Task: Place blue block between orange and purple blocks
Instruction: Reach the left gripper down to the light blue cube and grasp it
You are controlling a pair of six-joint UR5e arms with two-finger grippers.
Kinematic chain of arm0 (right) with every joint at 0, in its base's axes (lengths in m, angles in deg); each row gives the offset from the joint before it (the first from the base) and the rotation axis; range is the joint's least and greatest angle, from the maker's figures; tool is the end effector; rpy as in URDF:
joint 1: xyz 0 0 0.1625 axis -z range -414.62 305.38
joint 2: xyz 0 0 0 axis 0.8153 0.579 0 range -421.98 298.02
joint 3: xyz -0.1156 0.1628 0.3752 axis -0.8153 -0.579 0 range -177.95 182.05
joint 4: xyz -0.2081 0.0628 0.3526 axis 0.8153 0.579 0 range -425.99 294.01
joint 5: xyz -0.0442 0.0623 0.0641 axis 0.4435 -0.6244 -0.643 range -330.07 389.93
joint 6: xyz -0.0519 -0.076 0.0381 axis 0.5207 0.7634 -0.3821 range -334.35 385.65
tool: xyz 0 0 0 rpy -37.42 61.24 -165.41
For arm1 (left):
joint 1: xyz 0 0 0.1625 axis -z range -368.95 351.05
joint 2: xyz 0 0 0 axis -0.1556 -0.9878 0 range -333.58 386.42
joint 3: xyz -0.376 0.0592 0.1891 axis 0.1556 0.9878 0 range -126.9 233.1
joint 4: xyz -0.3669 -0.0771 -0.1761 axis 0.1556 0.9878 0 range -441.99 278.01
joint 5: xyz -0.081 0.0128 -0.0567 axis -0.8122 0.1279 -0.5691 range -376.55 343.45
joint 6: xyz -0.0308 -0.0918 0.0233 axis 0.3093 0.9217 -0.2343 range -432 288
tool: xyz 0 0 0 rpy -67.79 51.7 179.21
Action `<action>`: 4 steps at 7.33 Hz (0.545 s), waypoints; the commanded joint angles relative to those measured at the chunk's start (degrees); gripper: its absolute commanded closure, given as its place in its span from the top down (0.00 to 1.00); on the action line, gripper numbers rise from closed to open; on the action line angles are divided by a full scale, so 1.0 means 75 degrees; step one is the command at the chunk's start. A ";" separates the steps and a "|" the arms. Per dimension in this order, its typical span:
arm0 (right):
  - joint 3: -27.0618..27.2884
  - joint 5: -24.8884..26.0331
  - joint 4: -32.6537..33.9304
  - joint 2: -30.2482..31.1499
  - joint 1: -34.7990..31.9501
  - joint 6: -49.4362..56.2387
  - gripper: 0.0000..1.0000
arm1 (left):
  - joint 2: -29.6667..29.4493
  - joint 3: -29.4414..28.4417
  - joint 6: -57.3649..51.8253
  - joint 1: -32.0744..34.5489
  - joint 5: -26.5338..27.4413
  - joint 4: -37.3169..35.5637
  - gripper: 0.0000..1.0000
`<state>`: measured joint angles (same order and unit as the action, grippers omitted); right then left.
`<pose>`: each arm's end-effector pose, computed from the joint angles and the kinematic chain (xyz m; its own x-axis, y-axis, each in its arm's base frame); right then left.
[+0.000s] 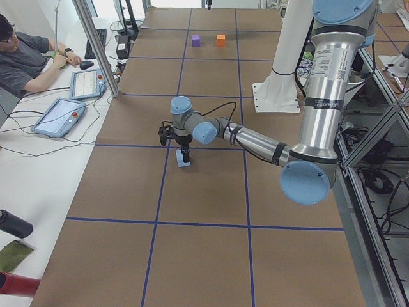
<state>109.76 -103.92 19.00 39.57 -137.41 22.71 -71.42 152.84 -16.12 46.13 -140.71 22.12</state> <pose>0.0115 -0.4214 0.5880 0.7039 -0.1735 0.6888 0.0871 0.9835 0.1587 0.2571 -0.5034 0.4828 0.6890 -0.1764 -0.7029 0.1489 0.9837 -0.1009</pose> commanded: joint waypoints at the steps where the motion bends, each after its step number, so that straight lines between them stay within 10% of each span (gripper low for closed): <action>1: 0.0006 0.0000 0.0000 -0.0004 0.0000 -0.0007 1.00 | -0.0465 -0.0488 0.0095 -0.0358 0.0229 0.0191 1.00; 4: 0.0017 0.0000 0.0000 -0.0004 0.0000 -0.0007 1.00 | -0.0666 -0.1495 -0.0347 -0.0466 0.0359 0.1163 1.00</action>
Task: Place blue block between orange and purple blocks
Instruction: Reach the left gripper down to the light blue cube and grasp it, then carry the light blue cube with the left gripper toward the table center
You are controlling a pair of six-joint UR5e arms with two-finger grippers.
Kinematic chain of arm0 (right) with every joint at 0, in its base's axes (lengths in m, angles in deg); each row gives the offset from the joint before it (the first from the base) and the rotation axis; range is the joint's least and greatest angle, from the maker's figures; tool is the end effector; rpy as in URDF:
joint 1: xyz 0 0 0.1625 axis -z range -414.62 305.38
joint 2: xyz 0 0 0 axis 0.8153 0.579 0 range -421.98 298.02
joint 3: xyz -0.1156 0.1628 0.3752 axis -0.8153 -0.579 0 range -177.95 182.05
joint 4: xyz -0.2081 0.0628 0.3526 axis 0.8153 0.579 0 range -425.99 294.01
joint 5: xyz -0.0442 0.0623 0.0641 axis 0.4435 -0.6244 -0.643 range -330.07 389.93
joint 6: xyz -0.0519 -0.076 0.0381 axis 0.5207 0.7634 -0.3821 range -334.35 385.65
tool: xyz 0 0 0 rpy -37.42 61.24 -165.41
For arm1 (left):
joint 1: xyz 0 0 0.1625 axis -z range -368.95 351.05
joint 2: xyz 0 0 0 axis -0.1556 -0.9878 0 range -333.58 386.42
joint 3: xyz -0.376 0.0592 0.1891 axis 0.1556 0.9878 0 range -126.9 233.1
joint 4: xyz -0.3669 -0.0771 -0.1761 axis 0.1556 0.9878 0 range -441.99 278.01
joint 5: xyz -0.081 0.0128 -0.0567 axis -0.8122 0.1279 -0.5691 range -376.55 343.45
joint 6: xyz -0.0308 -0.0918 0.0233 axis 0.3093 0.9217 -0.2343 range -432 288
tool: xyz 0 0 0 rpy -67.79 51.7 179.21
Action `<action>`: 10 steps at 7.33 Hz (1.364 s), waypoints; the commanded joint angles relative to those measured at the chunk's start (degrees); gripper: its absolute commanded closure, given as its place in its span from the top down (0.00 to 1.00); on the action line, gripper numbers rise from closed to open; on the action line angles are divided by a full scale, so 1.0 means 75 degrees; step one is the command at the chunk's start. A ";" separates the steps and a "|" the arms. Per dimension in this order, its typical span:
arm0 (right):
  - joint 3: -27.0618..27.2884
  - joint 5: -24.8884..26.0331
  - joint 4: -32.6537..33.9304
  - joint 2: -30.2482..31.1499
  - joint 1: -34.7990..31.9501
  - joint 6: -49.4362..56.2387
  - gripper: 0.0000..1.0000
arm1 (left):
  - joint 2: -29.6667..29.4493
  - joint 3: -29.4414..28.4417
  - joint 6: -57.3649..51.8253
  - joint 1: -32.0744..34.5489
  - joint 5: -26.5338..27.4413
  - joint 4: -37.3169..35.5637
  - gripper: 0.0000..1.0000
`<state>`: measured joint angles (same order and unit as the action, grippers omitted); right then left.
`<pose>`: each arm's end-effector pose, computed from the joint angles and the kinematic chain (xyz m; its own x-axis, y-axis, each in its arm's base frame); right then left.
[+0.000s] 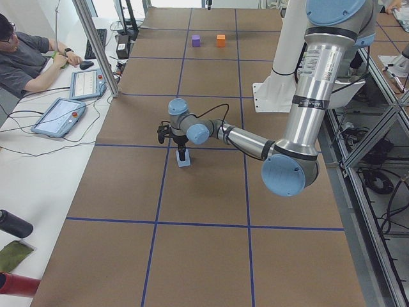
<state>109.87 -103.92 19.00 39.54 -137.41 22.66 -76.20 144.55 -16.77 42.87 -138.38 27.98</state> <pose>0.0114 -0.4216 0.5868 0.7038 -0.1743 0.6887 0.0865 0.9832 0.1605 0.3094 -0.5241 0.4962 0.6975 -0.1034 -0.7091 0.1068 0.9935 -0.0398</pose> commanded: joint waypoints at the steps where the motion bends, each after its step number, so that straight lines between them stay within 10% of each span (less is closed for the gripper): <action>1: 0.0002 0.0000 0.0000 0.0011 0.0000 0.0000 1.00 | -0.0052 -0.0672 -0.0496 -0.0030 0.0048 0.0407 1.00; 2: 0.0002 0.0000 0.0000 0.0000 0.0000 0.0000 1.00 | -0.0064 -0.0663 -0.0498 -0.0030 0.0036 0.0407 0.99; 4: 0.0002 -0.0012 0.0000 0.0000 0.0000 0.0000 1.00 | -0.0064 -0.0476 -0.0486 -0.0030 -0.0057 0.0396 0.02; 10: 0.0061 -0.0082 0.0000 -0.0012 0.0000 0.0000 1.00 | -0.2660 0.0228 0.0436 -0.1091 0.0488 -0.1198 0.00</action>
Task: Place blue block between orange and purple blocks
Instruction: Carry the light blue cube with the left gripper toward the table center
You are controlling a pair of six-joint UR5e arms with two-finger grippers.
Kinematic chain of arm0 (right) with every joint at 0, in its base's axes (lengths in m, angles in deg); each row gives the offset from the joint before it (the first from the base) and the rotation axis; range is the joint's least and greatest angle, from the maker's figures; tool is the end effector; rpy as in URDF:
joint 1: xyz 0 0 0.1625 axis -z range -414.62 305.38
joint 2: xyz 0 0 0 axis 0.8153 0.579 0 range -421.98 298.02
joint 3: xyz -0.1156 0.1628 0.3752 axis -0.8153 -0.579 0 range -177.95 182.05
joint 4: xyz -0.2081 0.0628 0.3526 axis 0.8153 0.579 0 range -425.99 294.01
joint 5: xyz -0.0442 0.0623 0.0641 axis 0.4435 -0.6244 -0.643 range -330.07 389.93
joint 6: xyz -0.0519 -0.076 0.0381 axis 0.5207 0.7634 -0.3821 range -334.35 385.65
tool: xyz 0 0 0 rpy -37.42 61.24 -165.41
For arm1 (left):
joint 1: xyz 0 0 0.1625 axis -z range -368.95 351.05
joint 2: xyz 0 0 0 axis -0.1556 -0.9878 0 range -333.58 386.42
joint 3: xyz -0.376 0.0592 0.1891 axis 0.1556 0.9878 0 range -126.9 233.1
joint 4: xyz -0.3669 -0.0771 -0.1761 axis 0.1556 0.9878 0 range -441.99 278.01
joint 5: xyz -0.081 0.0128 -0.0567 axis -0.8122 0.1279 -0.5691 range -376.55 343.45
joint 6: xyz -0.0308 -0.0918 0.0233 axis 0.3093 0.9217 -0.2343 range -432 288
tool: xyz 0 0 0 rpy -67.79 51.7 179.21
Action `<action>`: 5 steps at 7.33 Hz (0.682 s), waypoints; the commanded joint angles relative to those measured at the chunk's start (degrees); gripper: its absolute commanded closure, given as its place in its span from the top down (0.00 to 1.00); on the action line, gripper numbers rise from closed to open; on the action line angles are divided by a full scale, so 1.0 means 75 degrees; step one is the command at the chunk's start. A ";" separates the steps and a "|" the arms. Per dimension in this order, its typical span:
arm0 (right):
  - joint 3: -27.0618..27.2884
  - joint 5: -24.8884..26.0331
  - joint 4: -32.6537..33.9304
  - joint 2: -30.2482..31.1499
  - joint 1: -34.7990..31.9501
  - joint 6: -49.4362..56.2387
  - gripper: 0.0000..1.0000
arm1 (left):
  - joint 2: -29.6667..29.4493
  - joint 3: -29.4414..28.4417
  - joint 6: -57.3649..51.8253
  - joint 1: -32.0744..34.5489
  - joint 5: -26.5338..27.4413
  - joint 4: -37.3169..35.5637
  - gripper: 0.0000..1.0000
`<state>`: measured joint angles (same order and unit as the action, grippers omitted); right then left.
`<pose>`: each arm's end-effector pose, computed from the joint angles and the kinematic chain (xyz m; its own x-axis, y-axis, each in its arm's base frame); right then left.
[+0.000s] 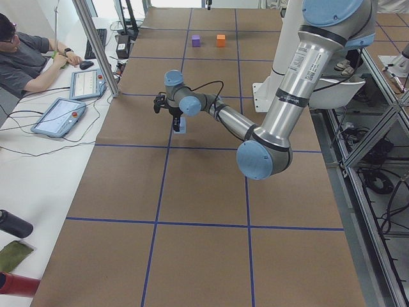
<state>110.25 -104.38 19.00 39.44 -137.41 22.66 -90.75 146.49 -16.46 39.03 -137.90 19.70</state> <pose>0.0108 -0.4222 0.5822 0.6974 -0.1805 0.6936 0.0866 0.9819 0.1684 0.3831 -0.5469 0.3371 0.6350 0.0169 -0.7723 0.0499 0.9968 0.0629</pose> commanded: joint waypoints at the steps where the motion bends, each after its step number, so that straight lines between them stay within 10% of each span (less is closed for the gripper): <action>1: 0.0022 -0.0022 0.0000 0.0000 0.0000 0.0000 1.00 | -0.1143 -0.0112 0.0736 -0.1083 0.0766 -0.0117 0.02; 5: 0.0057 -0.0022 0.0000 0.0000 0.0000 0.0000 1.00 | -0.2389 -0.1284 0.1710 -0.2726 0.2185 -0.0258 0.15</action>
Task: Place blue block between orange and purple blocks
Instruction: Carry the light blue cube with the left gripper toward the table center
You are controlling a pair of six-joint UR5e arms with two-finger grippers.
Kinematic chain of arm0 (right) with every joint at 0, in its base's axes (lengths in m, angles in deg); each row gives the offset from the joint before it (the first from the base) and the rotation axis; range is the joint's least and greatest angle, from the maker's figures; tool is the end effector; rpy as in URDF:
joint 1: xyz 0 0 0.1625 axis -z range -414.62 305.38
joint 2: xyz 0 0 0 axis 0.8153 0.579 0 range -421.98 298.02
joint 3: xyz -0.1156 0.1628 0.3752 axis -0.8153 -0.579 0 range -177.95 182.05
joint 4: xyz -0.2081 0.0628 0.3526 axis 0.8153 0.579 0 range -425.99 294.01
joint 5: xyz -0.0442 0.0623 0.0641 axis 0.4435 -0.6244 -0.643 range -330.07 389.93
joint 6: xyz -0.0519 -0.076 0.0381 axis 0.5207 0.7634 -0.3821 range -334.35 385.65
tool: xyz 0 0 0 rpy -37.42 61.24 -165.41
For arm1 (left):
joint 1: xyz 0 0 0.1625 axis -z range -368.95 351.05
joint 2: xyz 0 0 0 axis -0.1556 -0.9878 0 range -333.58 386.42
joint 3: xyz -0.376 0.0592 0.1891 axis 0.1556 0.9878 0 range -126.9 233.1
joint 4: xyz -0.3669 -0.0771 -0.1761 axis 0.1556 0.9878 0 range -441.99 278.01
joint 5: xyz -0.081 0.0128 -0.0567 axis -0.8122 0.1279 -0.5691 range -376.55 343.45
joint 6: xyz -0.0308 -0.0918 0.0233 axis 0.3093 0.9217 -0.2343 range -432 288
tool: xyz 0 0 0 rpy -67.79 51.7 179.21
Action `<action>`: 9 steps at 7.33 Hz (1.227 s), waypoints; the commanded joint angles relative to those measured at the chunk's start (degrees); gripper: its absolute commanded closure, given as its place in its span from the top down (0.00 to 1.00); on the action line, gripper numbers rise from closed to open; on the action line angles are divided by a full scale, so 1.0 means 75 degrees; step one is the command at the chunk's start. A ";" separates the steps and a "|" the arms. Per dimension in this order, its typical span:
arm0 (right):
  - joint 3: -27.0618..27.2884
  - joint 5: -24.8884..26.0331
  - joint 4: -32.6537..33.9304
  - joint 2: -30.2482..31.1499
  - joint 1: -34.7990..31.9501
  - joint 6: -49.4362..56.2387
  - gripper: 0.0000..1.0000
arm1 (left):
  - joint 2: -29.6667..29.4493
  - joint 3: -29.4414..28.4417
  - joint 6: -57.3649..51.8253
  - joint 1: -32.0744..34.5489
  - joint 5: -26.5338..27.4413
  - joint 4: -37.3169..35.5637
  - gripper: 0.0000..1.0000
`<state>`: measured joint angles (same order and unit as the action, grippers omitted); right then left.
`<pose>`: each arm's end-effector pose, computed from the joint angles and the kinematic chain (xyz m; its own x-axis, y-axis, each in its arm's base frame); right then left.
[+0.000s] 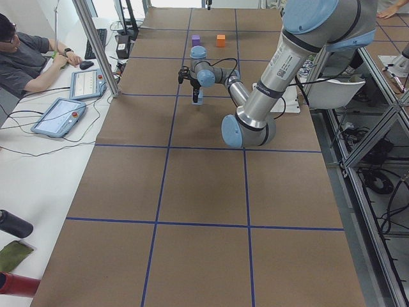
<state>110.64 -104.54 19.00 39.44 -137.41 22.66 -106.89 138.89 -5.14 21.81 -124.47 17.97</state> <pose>0.0106 -0.4222 0.5786 0.6948 -0.1853 0.6949 0.0865 0.9808 0.1750 0.5772 -0.4629 0.2112 0.6305 0.0597 -0.7739 0.0428 0.9929 0.1114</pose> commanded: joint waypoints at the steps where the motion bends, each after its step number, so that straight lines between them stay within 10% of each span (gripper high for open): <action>1: 0.0005 0.0000 0.0000 0.0000 0.0000 0.0000 1.00 | -0.0331 -0.0305 0.0342 -0.0550 0.0409 -0.0027 0.18; 4: 0.0005 0.0000 0.0000 0.0000 0.0000 0.0000 1.00 | -0.1253 -0.0947 0.0601 -0.0679 0.0409 -0.0655 0.38; 7: -0.0006 -0.0012 0.0000 0.0000 0.0012 -0.0012 1.00 | -0.1222 -0.1021 0.0496 -0.0633 0.0502 -0.0730 0.99; 9: 0.0017 -0.0129 0.0000 -0.0035 0.0012 -0.0023 1.00 | -0.1222 -0.0556 0.0390 -0.0226 0.0410 -0.0985 0.99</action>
<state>110.64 -105.05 19.05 39.38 -137.33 22.60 -116.06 132.35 -1.81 18.15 -120.85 12.03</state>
